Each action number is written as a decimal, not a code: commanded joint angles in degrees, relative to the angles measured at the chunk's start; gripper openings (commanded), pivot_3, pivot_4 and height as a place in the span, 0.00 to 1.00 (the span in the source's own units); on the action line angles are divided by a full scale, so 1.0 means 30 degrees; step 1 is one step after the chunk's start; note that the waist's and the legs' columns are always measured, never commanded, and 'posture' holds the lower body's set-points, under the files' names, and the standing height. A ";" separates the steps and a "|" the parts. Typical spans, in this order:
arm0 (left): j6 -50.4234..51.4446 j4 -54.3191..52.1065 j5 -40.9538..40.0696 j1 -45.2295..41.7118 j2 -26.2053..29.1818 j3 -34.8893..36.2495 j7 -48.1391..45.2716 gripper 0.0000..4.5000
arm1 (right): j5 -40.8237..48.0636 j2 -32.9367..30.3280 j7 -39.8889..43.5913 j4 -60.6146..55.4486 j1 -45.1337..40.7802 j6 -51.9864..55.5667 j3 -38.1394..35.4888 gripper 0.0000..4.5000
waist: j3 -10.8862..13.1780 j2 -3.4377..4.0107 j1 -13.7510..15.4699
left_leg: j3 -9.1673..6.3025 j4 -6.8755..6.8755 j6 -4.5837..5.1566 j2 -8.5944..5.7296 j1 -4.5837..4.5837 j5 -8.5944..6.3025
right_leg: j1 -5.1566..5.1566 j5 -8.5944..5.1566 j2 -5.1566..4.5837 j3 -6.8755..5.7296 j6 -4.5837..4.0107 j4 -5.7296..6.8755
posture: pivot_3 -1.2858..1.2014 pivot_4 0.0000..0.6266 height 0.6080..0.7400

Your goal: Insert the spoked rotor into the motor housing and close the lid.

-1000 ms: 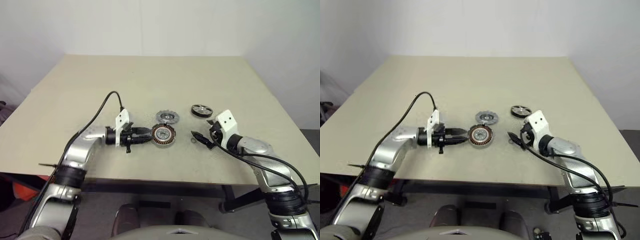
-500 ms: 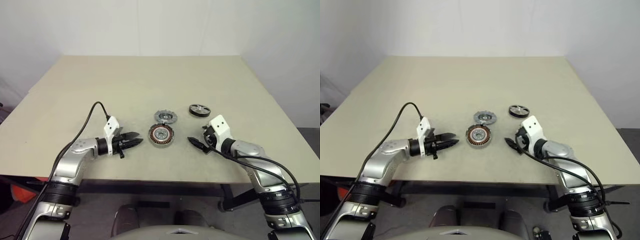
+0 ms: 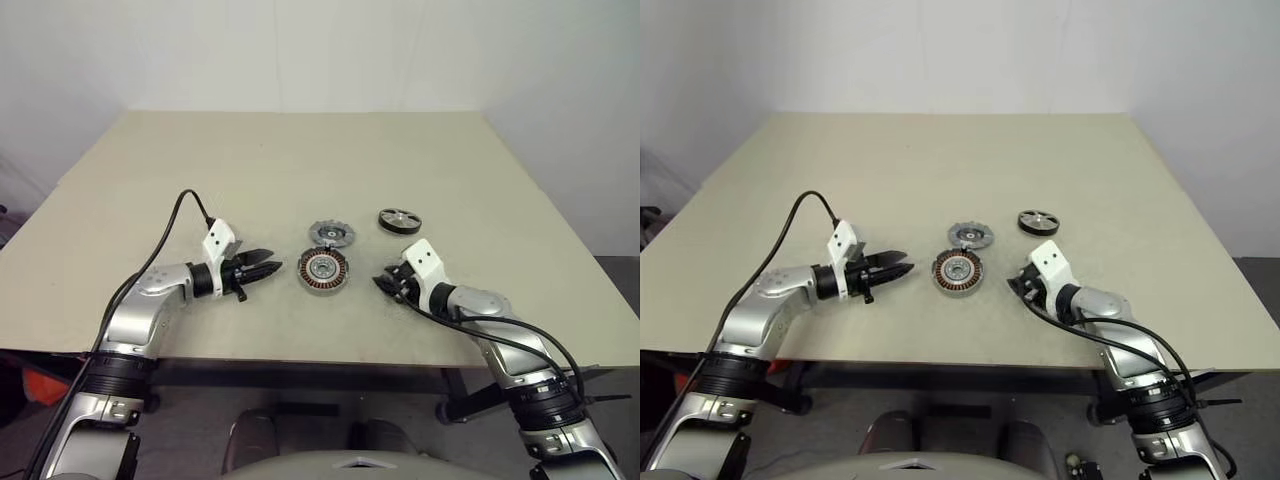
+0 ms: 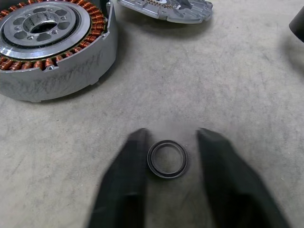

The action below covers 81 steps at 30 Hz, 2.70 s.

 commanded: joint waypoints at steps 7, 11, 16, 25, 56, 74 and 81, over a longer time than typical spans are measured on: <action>-0.0481 -0.0161 -0.0041 -0.0641 0.0225 0.0267 0.0124 0.37 | 0.0306 -0.0433 -0.0063 -0.0943 0.0268 0.0669 -0.0817 0.13 | -0.0006 -0.0003 0.0017 | -0.0006 0.0000 0.0001 -0.0002 0.0007 0.0000 | 0.0014 0.0000 -0.0001 -0.0001 0.0000 -0.0001 | 0.52 0.00 1.00; -0.0413 -0.0185 -0.0079 -0.0715 0.0098 0.0203 0.0187 0.37 | 0.0478 -0.0479 -0.0196 -0.1484 -0.0821 0.1018 -0.1150 0.13 | -0.0006 -0.0003 0.0003 | -0.0006 0.0001 0.0000 -0.0002 0.0008 0.0000 | 0.0013 0.0000 0.0000 -0.0001 -0.0001 0.0002 | 0.52 0.00 1.00; -0.0363 -0.0098 -0.0081 -0.0919 -0.0165 0.0027 0.0324 0.37 | 0.0752 -0.0124 -0.0123 -0.1904 -0.3104 0.1597 -0.0894 0.13 | -0.0006 -0.0003 -0.0160 | -0.0005 0.0014 -0.0017 0.0003 0.0028 0.0010 | 0.0007 0.0001 0.0005 0.0003 0.0000 0.0046 | 0.52 0.00 1.00; -0.0330 -0.0312 -0.0134 -0.1002 -0.0178 0.0078 0.0532 0.37 | 0.0356 0.1906 0.0102 -0.0709 -0.4891 0.1538 0.1438 0.13 | -0.0005 -0.0004 -0.0437 | -0.0012 0.0014 -0.0016 0.0000 0.0014 0.0009 | -0.0005 -0.0001 0.0007 0.0002 -0.0009 0.0065 | 0.52 0.00 1.00; -0.0055 -0.1011 0.0066 -0.0415 0.0189 -0.0267 0.0800 0.37 | -0.0275 0.5150 -0.0531 0.2190 -0.4793 0.1382 0.3328 0.13 | -0.0008 -0.0011 -0.0530 | -0.0016 0.0034 -0.0048 0.0003 0.0038 0.0027 | -0.0019 -0.0001 0.0009 0.0009 -0.0009 0.0129 | 0.52 0.00 1.00; -0.0470 -0.0275 0.0357 -0.0628 -0.0064 -0.0280 0.0979 0.37 | 0.0383 0.4851 -0.0232 0.0868 -0.5460 0.1474 0.2005 0.50 | -0.0008 -0.0012 -0.0519 | -0.0017 0.0035 -0.0054 0.0001 0.0034 0.0031 | -0.0024 -0.0001 0.0007 0.0010 -0.0010 0.0133 | 0.52 0.00 1.00; -0.0588 -0.0031 0.0515 -0.0715 -0.0091 -0.0276 0.1035 0.37 | 0.0053 0.4674 0.0097 0.0691 -0.5230 0.1242 0.2636 0.04 | -0.0008 -0.0012 -0.0517 | -0.0017 0.0034 -0.0053 0.0002 0.0032 0.0031 | -0.0025 -0.0001 0.0009 0.0010 -0.0011 0.0133 | 0.52 0.00 1.00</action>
